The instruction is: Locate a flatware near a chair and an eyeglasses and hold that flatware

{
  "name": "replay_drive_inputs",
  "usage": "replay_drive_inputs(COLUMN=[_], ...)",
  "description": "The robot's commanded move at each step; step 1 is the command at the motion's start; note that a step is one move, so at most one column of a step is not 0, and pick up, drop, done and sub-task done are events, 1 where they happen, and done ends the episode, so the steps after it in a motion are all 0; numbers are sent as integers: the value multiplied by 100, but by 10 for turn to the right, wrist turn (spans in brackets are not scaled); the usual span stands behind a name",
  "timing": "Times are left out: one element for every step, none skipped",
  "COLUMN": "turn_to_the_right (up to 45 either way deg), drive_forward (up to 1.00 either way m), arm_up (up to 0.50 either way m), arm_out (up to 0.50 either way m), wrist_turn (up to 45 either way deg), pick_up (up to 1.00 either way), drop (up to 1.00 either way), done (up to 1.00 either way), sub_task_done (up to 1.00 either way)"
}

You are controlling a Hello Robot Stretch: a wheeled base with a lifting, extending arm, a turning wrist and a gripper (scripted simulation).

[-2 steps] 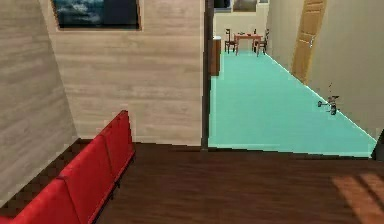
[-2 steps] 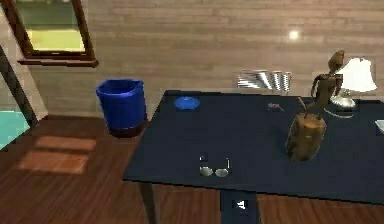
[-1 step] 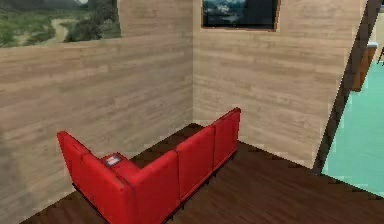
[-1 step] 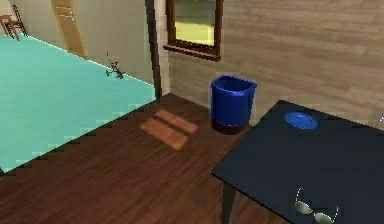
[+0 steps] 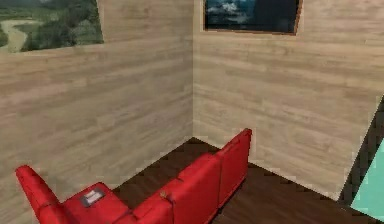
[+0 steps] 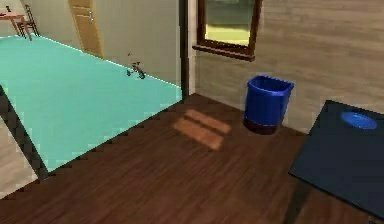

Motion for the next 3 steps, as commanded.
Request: replay_drive_inputs(turn_to_the_right=[450, 150, 0], drive_forward=[0, 0, 70], arm_up=[0, 0, 0], arm_out=[0, 0, 0], wrist_turn=[0, 0, 0], pick_up=[0, 0, 0], drop=[0, 0, 0], done=[0, 0, 0], sub_task_done=[0, 0, 0])
